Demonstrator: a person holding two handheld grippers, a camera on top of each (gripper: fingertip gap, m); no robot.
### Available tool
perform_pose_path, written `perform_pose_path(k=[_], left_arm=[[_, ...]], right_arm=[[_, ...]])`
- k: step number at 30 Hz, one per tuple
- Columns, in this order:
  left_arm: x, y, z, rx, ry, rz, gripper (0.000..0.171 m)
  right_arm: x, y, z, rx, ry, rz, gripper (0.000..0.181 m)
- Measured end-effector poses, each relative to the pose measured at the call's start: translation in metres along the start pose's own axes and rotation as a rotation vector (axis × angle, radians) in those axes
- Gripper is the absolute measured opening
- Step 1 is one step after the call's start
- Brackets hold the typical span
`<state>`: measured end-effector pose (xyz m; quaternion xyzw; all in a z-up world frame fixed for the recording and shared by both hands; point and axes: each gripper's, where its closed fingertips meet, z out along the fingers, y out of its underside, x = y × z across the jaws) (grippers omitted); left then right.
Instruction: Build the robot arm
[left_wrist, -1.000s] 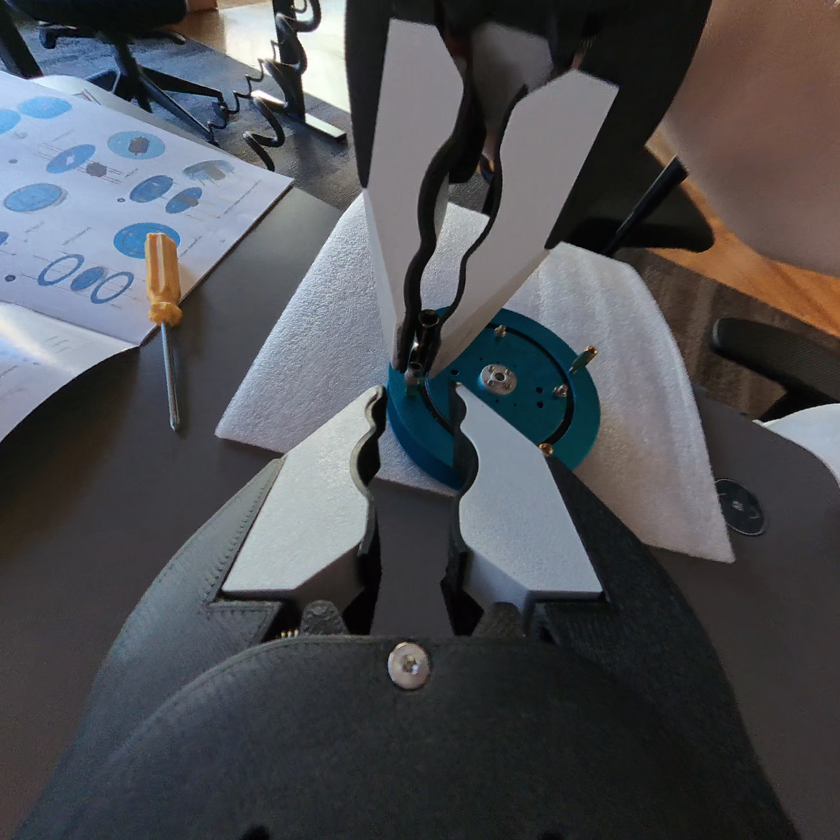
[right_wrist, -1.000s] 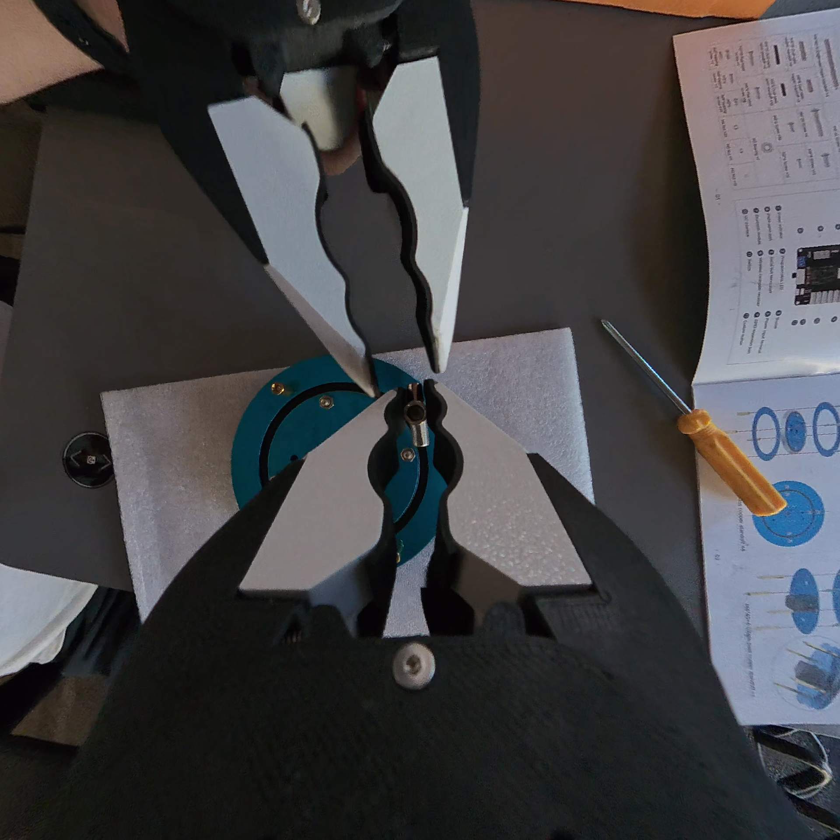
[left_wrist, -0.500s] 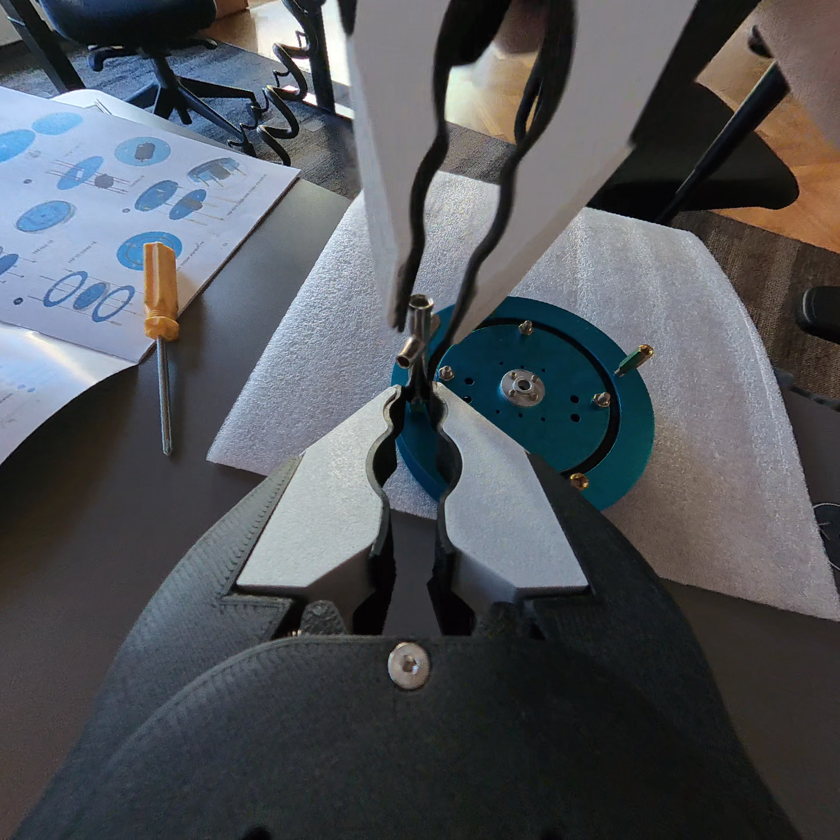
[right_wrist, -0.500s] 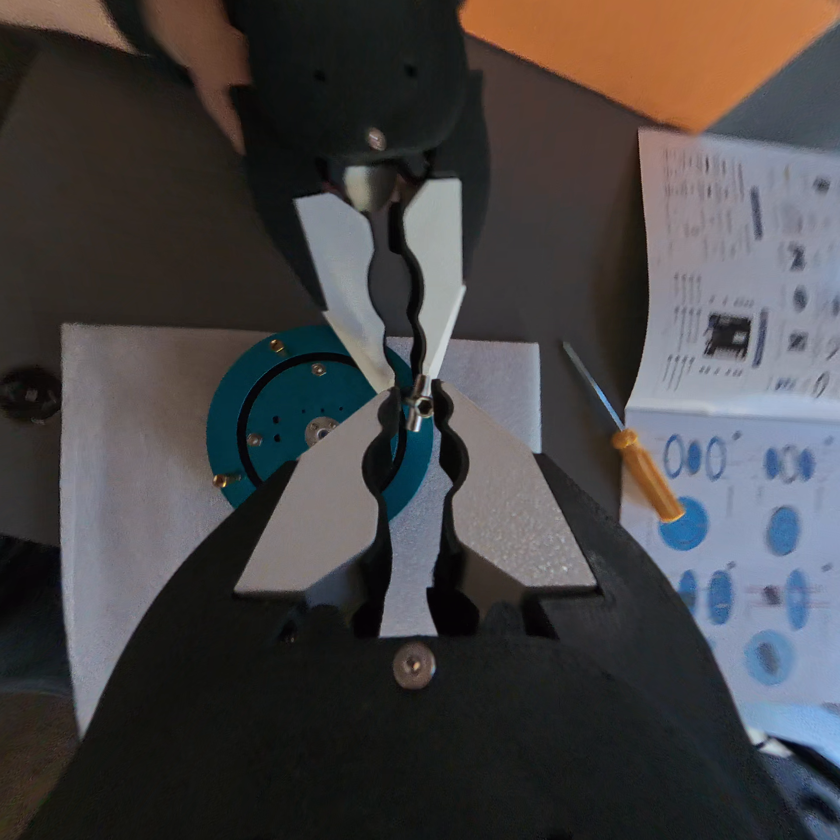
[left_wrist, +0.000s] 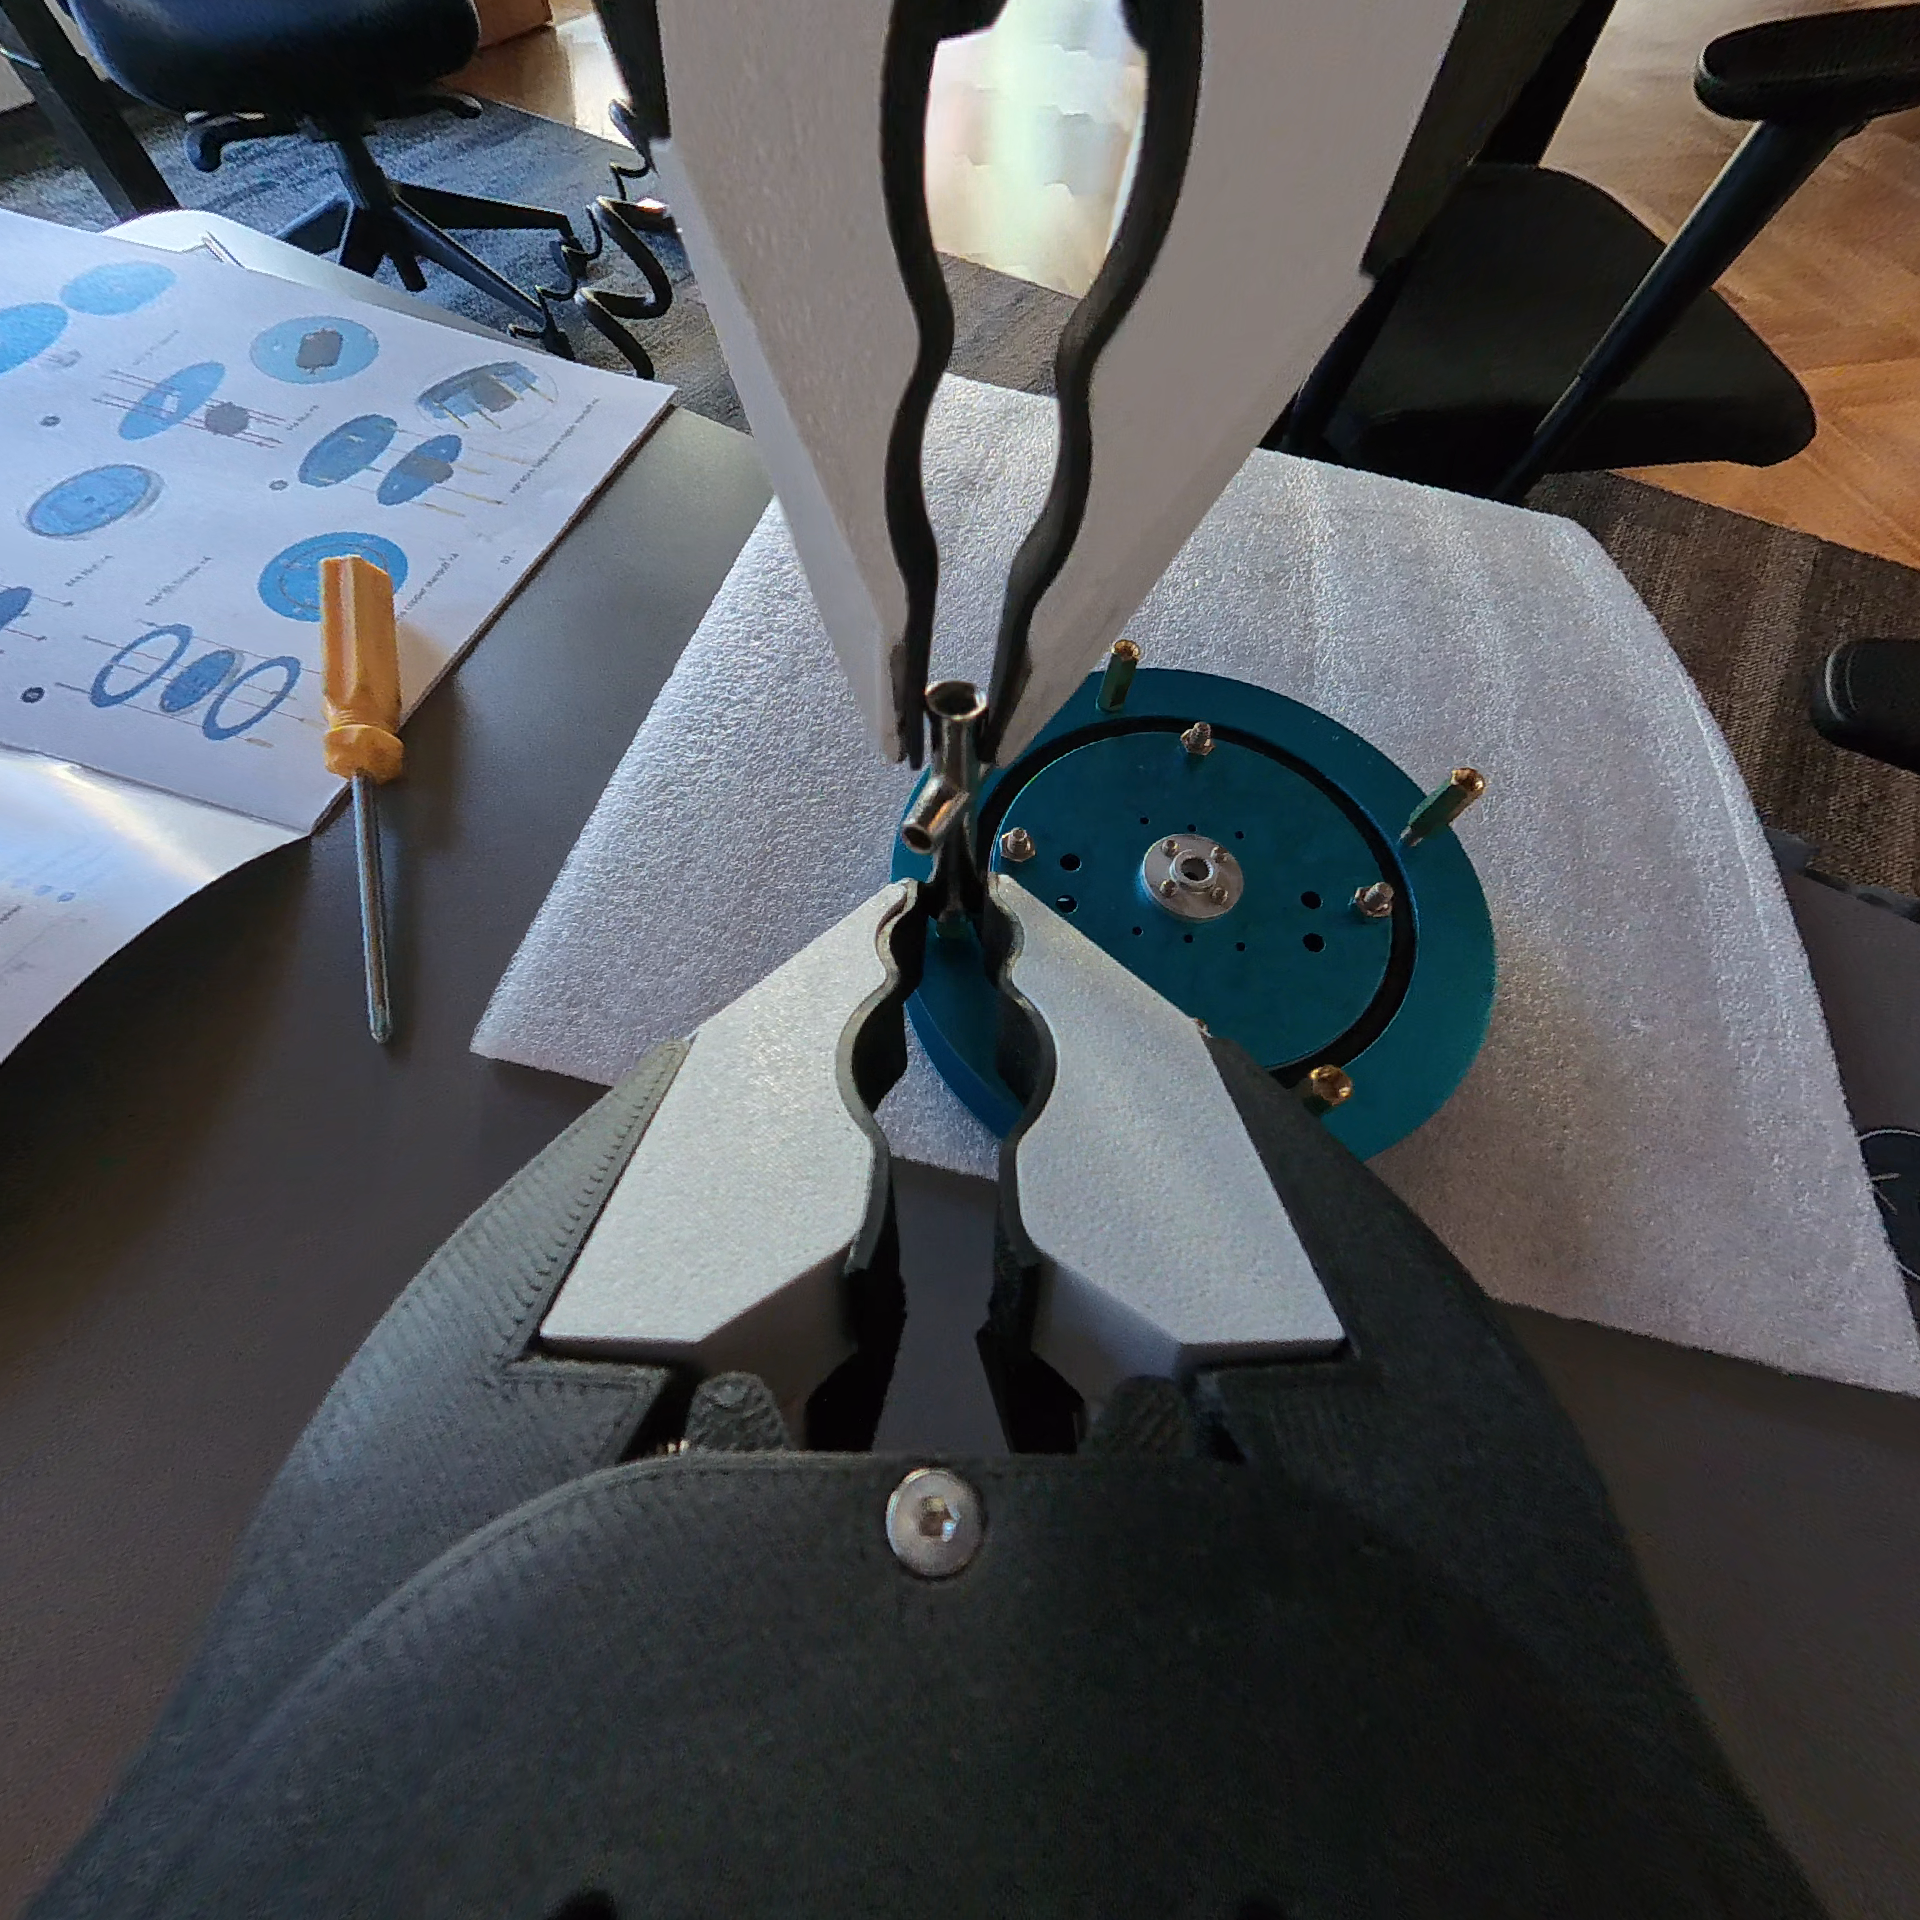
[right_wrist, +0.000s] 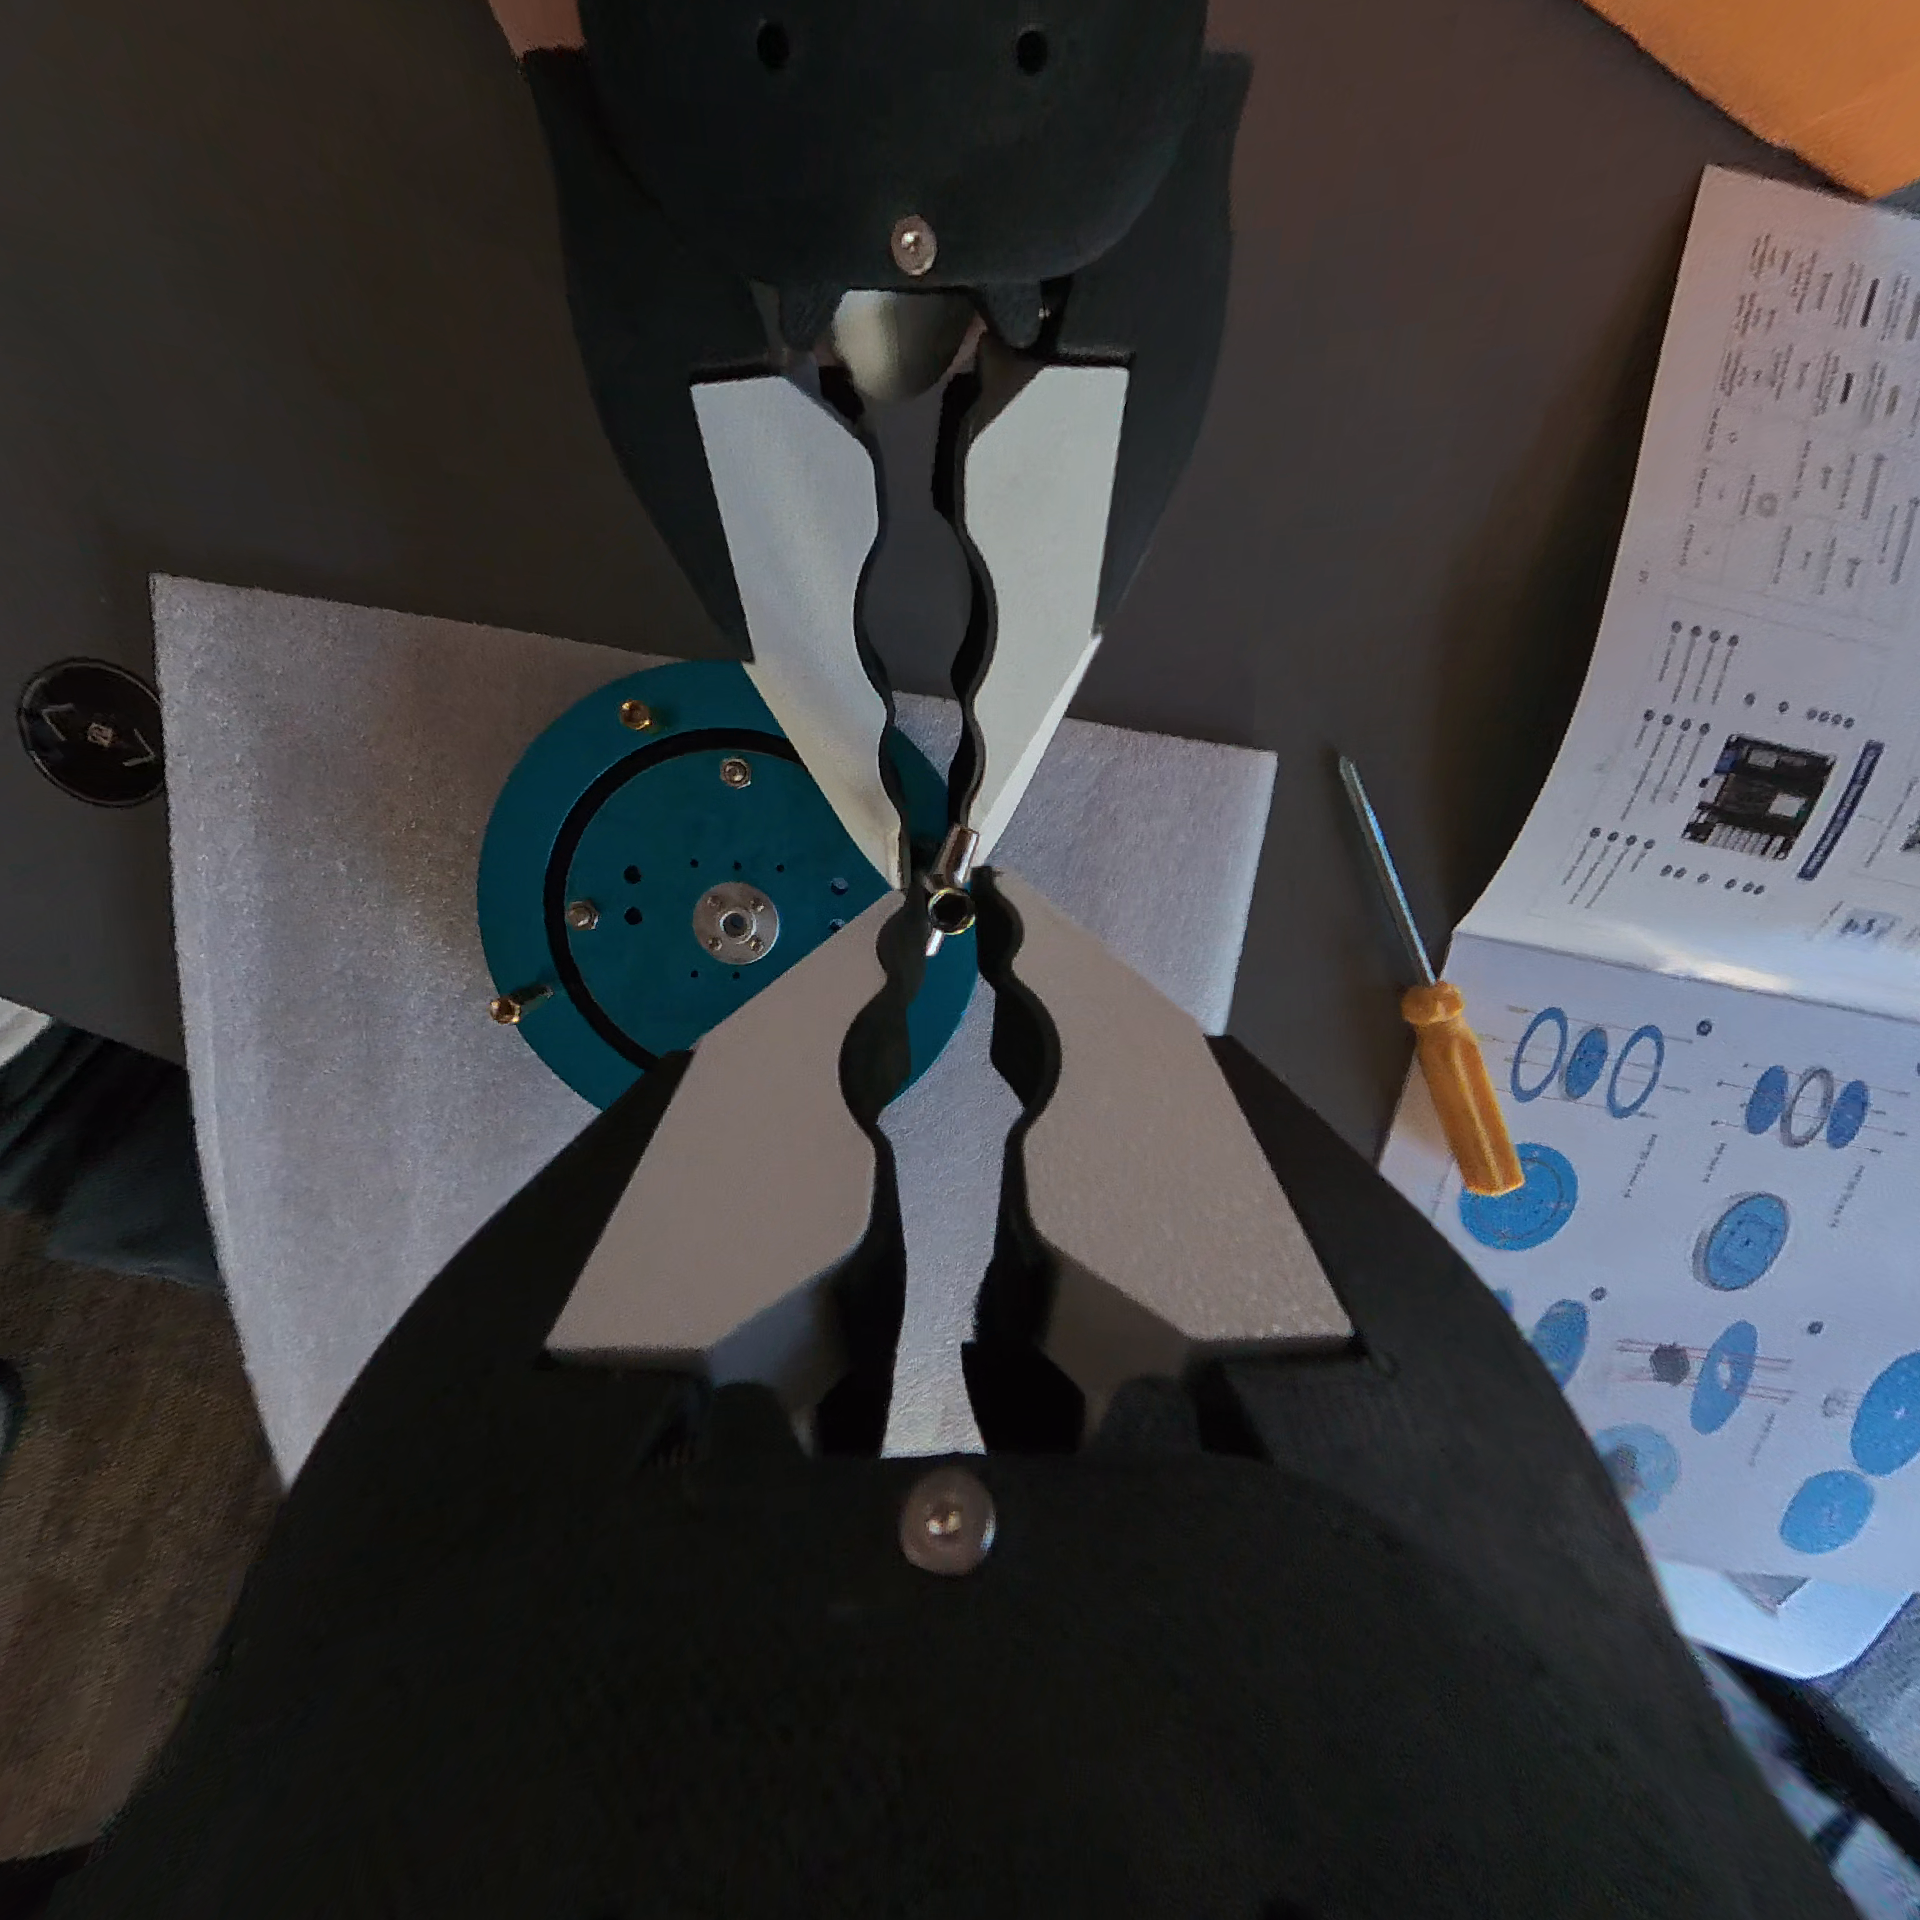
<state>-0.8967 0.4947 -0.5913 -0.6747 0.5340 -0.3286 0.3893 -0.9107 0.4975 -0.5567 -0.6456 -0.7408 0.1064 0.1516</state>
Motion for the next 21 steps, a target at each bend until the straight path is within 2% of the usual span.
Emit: perform_pose_path(k=[5,8,12,13,21], left_arm=[[0.001,0.004,-0.013,-0.026,0.049,-0.068,0.014],[0.001,0.011,-0.021,-0.035,0.103,-0.193,0.019],[0.002,0.019,-0.02,-0.062,0.146,-0.303,0.013],[0.003,0.018,-0.021,-0.059,0.148,-0.298,0.008],[0.002,0.017,-0.019,-0.053,0.126,-0.285,0.006]], right_arm=[[0.0,0.003,-0.001,-0.047,0.007,0.062,0.007],[-0.001,0.002,-0.001,-0.063,0.016,0.048,0.007],[0.001,-0.001,0.0,-0.074,0.017,0.099,0.007],[0.001,-0.002,0.001,-0.076,0.018,0.13,0.007],[-0.002,0.004,-0.001,-0.177,0.084,0.512,0.007]])
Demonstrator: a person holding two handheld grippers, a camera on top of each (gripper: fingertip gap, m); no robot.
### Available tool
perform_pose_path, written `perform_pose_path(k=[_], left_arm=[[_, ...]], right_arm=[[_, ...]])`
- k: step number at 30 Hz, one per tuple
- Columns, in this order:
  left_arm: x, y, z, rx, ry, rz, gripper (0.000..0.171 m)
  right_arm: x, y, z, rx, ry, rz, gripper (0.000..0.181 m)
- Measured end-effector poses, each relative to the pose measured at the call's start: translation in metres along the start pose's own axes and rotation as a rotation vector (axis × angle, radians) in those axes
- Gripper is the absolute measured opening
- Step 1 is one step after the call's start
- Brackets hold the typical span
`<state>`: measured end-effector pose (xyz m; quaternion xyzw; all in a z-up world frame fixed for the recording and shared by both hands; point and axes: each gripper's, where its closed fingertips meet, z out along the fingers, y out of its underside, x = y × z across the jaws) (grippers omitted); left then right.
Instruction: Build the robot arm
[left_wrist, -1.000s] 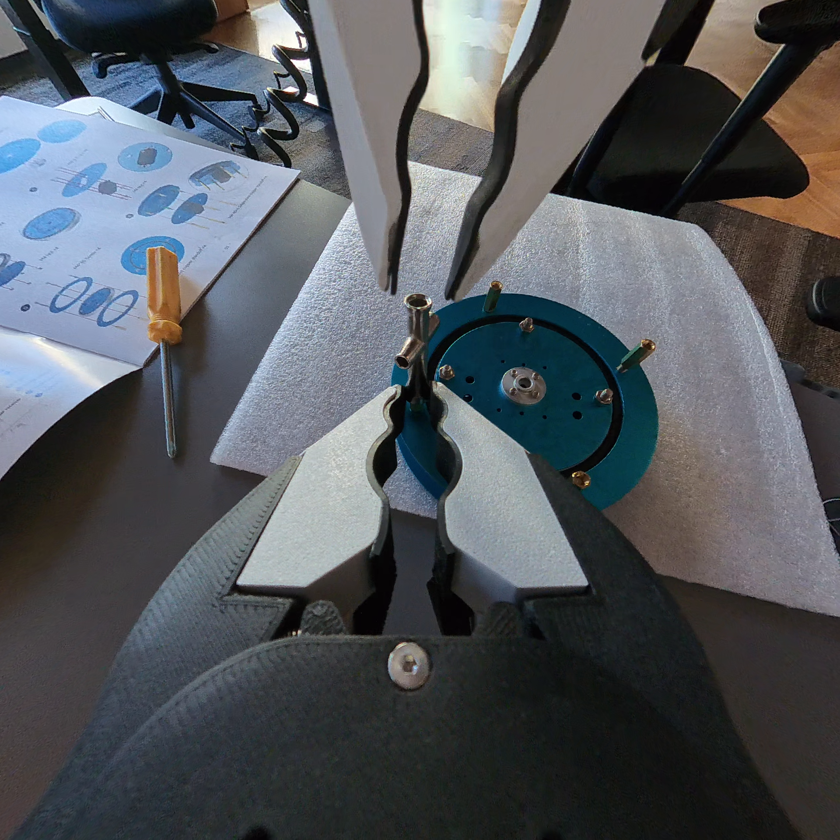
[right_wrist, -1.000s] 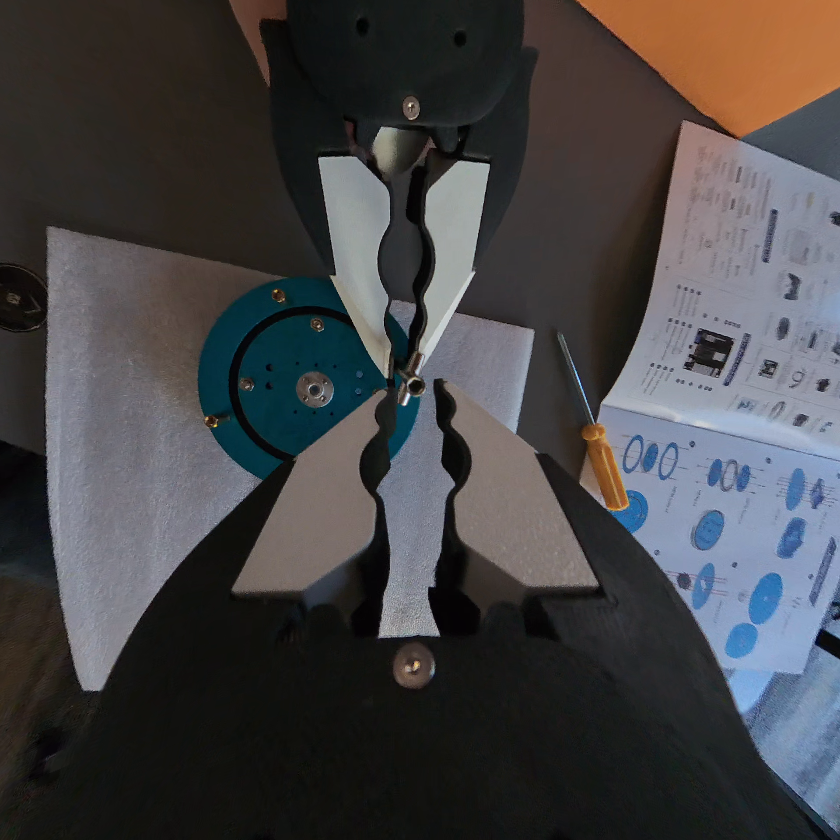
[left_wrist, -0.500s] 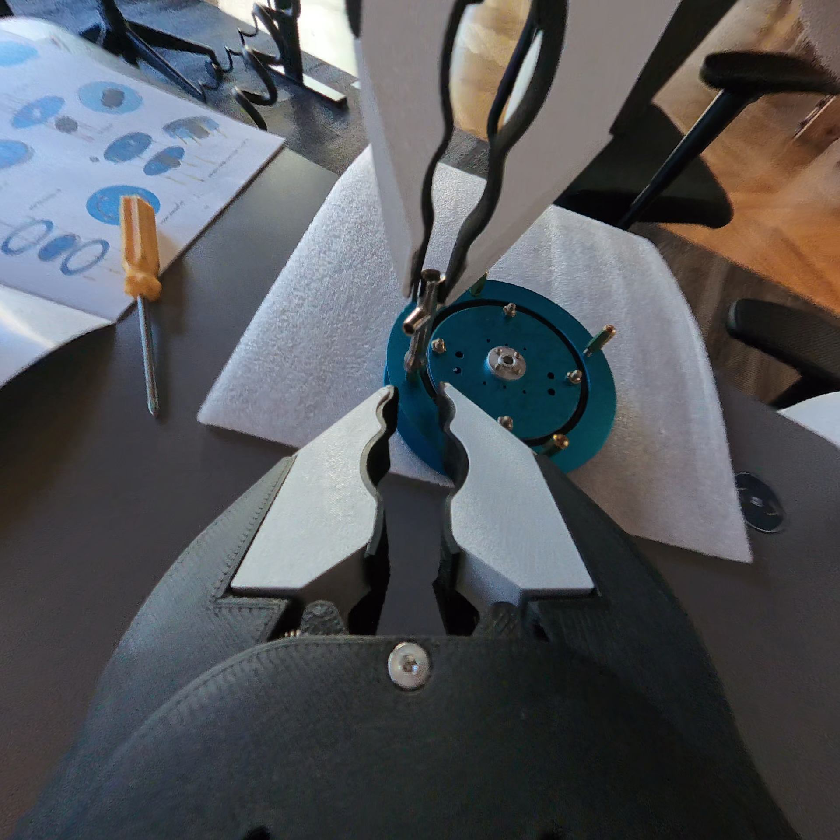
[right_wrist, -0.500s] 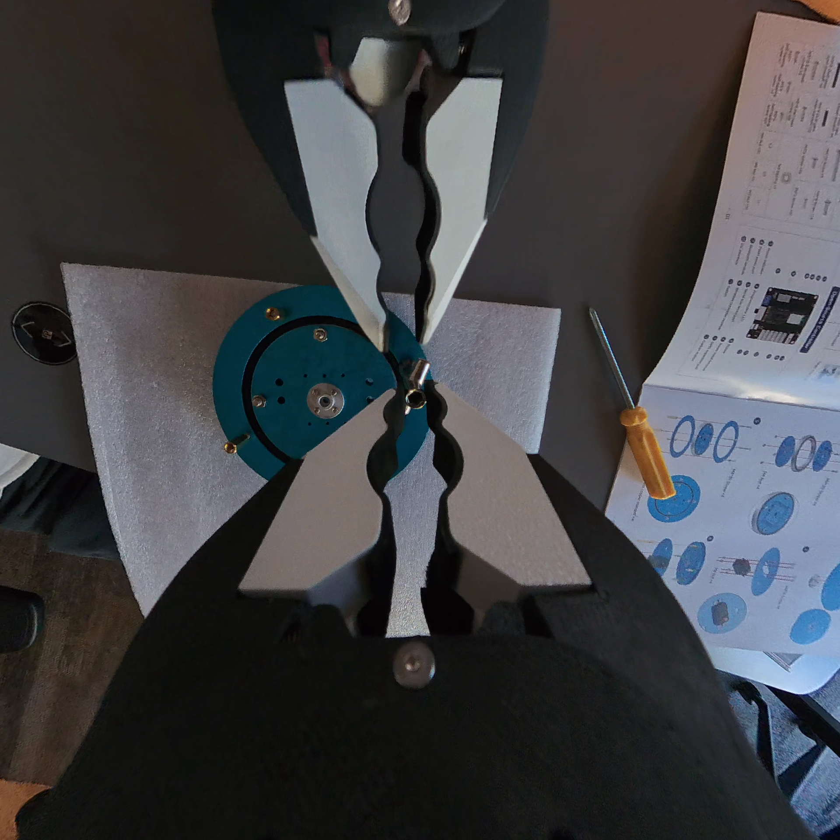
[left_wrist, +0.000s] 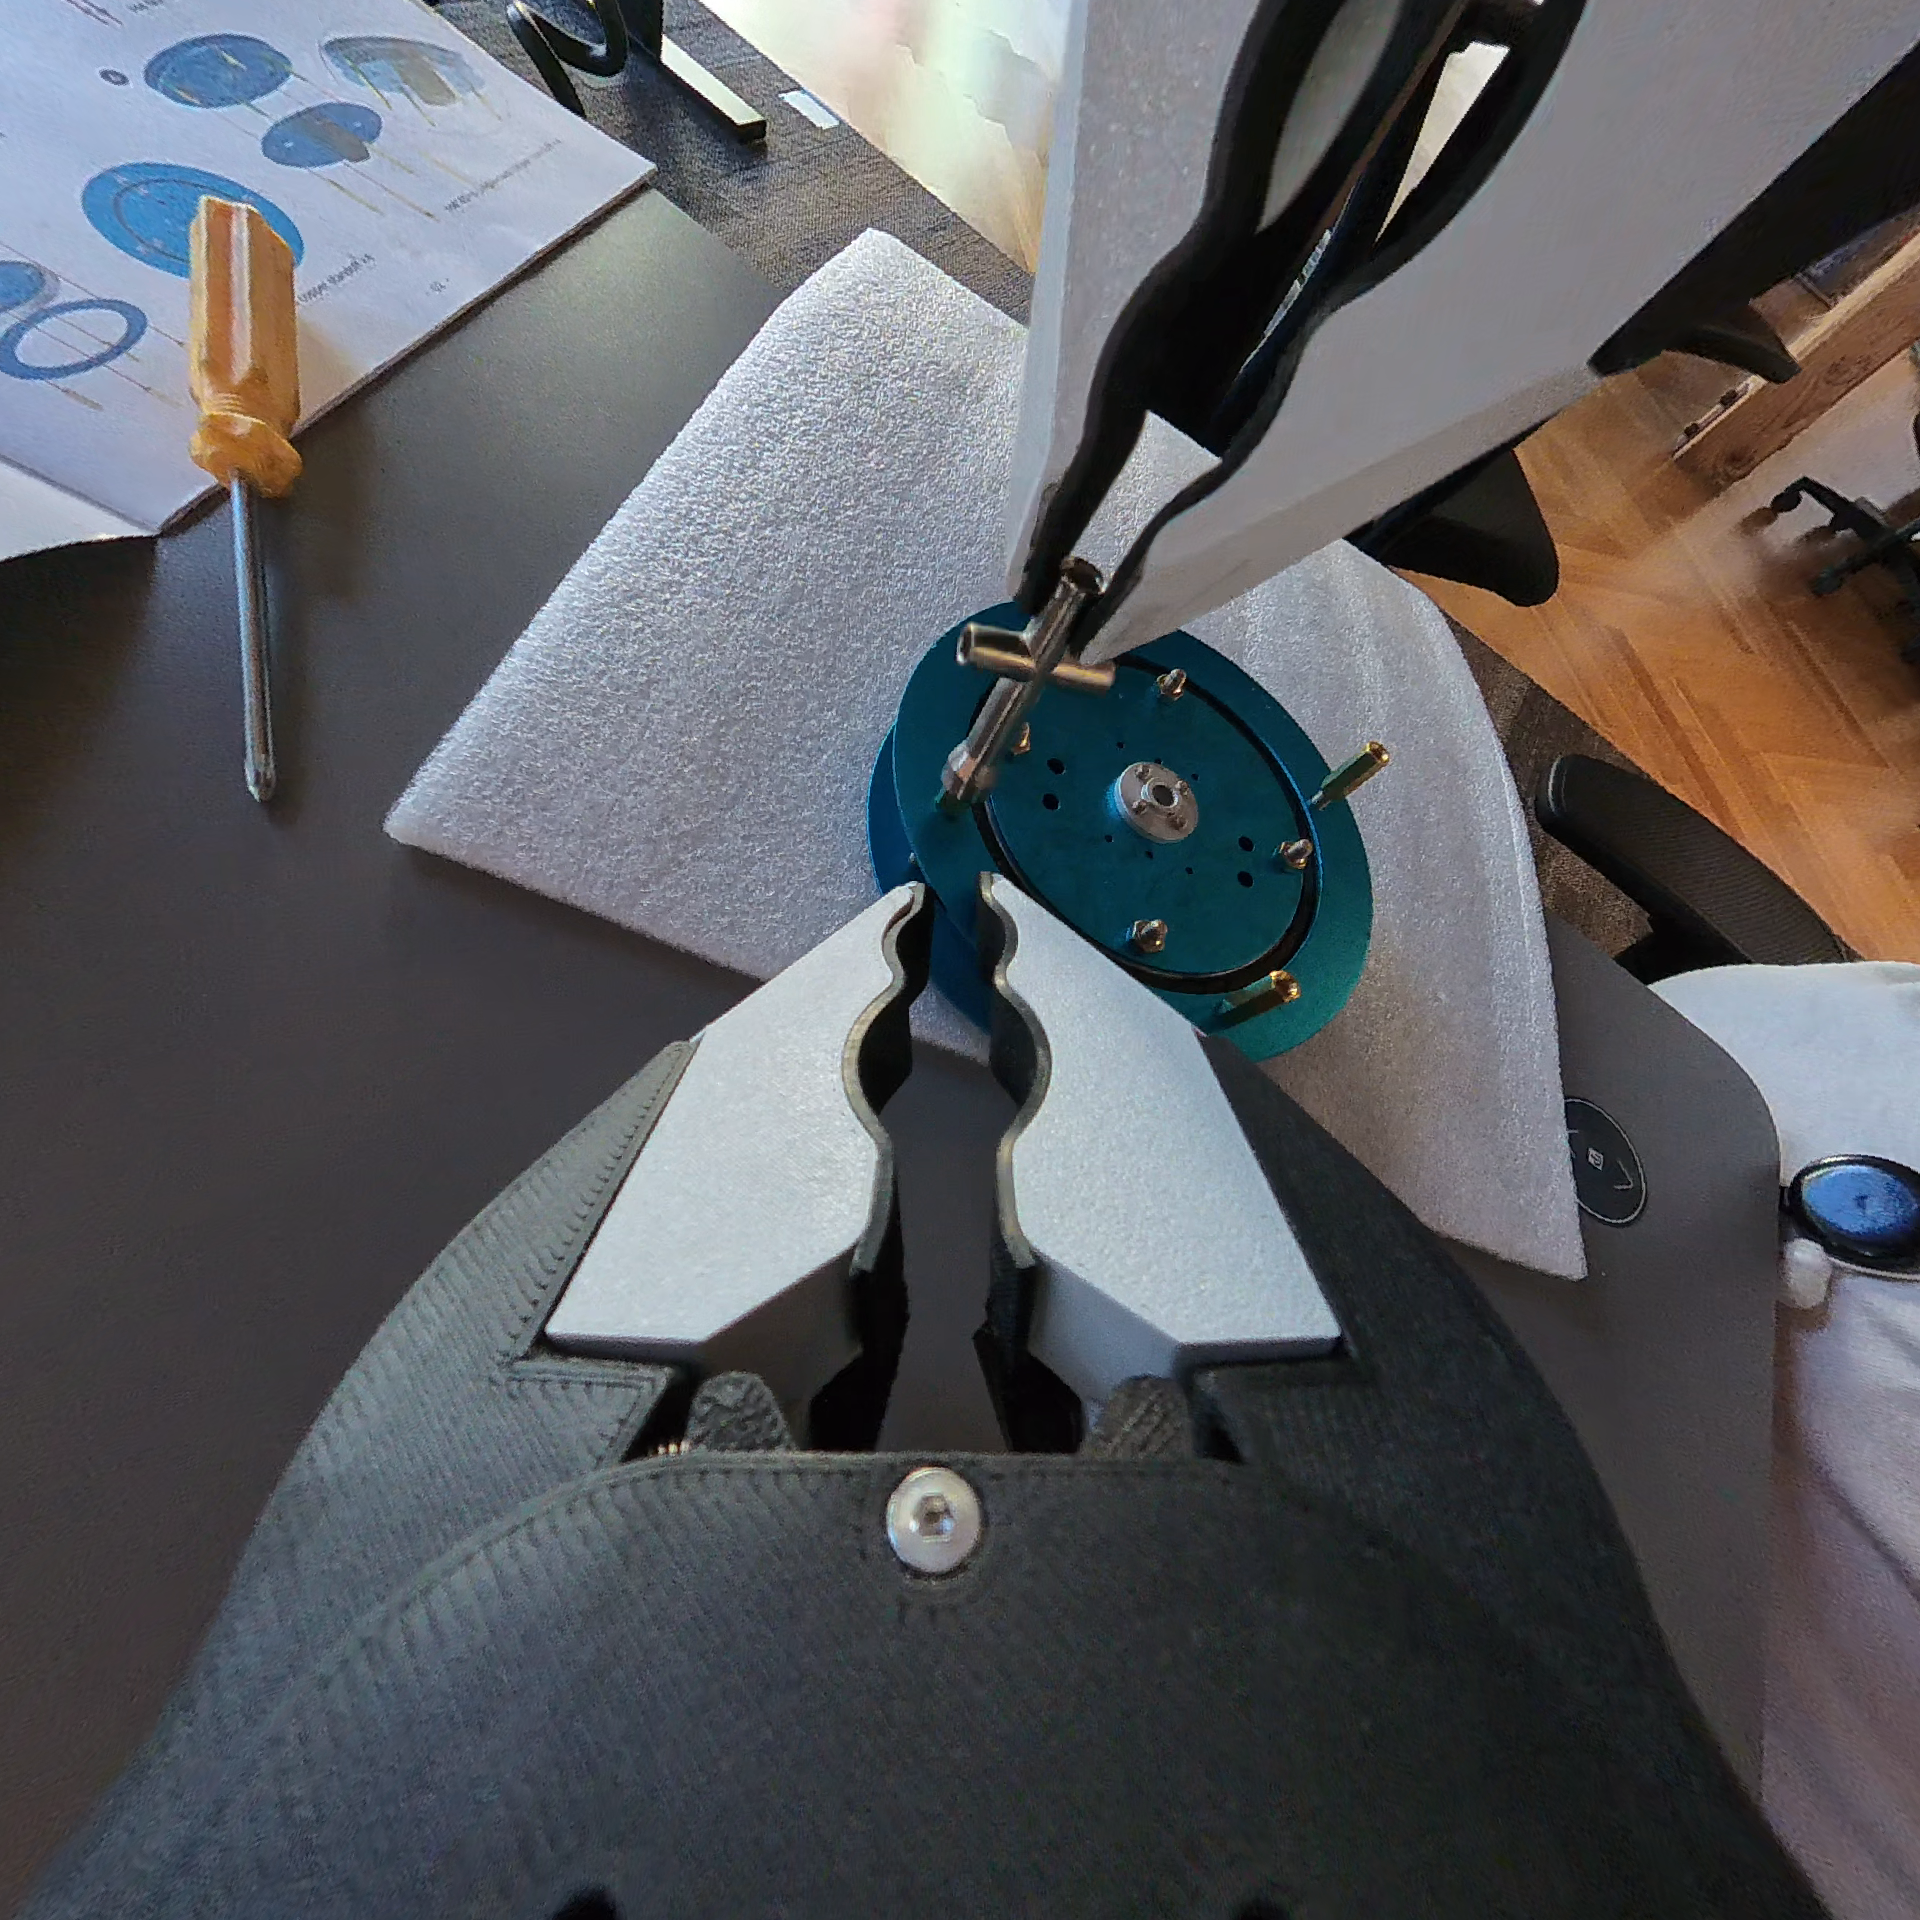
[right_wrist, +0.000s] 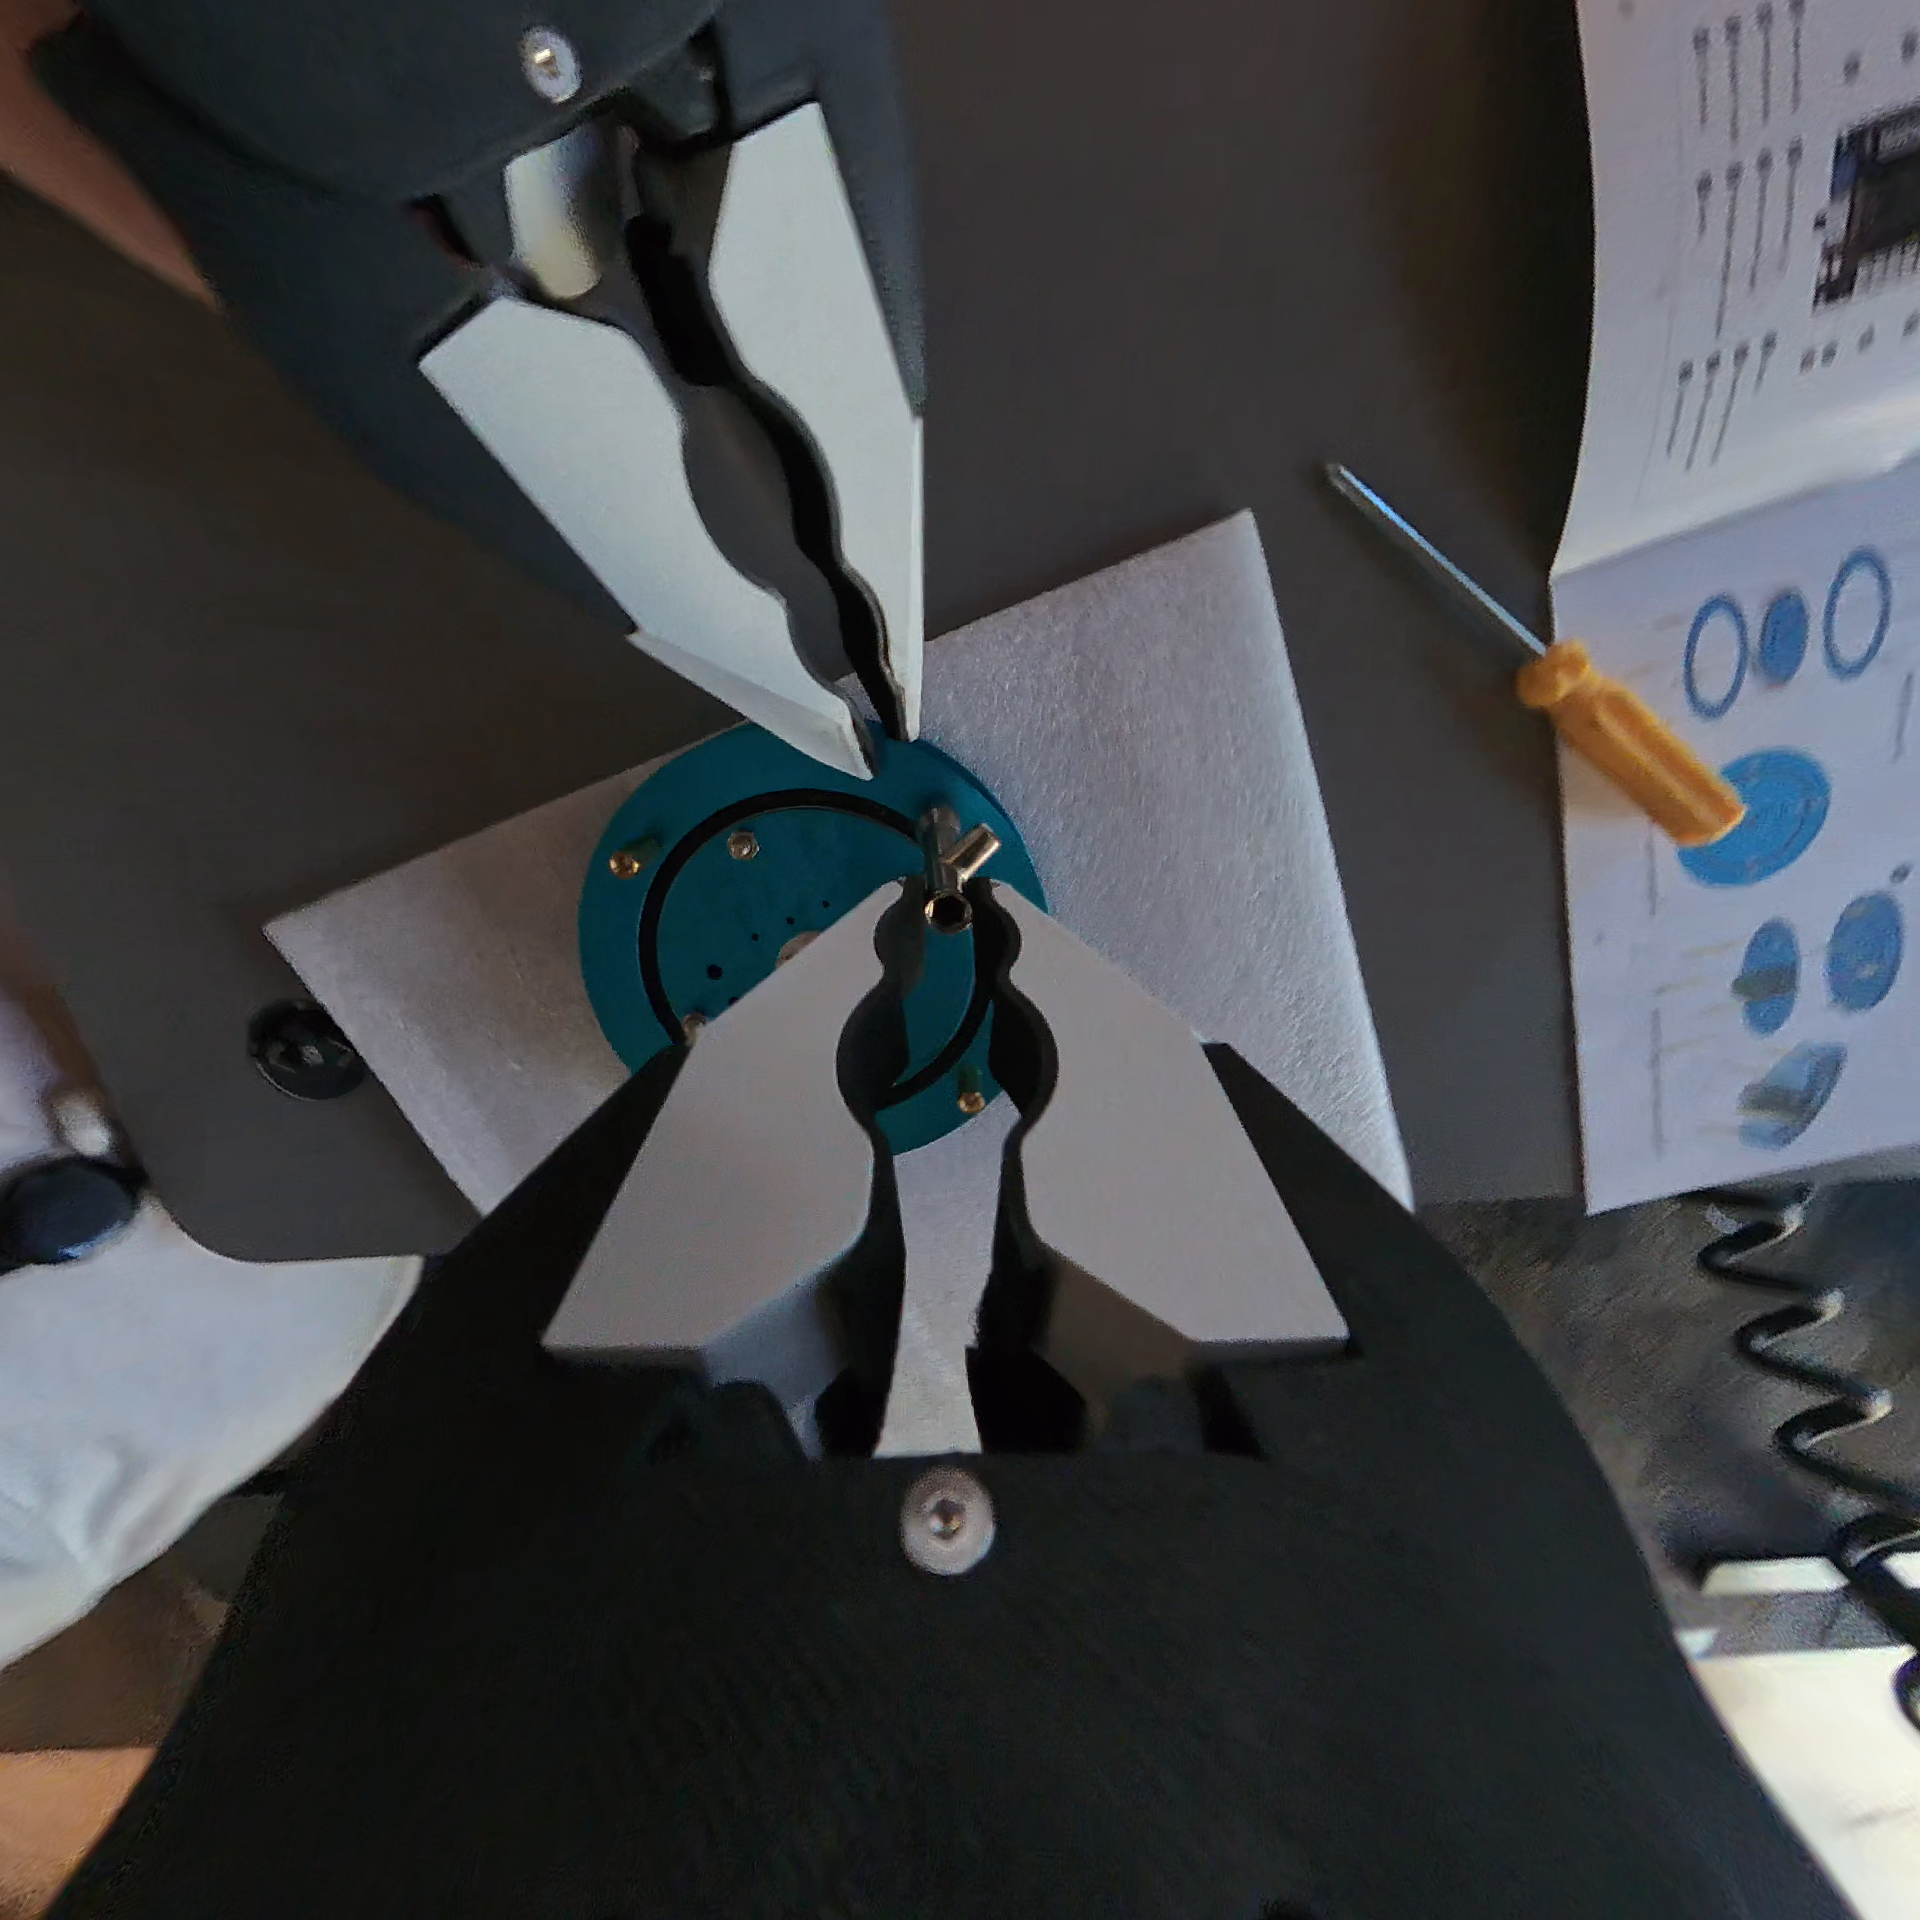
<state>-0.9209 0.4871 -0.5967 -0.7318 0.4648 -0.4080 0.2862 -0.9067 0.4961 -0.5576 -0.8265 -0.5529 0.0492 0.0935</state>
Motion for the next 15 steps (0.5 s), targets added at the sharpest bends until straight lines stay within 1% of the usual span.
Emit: perform_pose_path(k=[4,6,11,15], left_arm=[[-0.0002,-0.0006,0.0005,-0.003,-0.023,0.025,0.006],[-0.0002,-0.0009,0.0007,0.0,-0.033,0.036,0.006],[0.0001,-0.001,0.0006,0.002,-0.033,0.041,0.007],[0.0002,-0.0009,0.0006,-0.001,-0.036,0.046,0.007]], right_arm=[[0.001,0.0004,-0.0002,-0.028,0.029,0.18,0.007],[0.0013,-0.0014,-0.0001,-0.028,0.031,0.234,0.008],[0.0004,-0.0019,-0.0004,-0.045,0.01,0.242,0.008],[0.0011,-0.0033,-0.0034,-0.018,-0.015,0.242,0.007]])
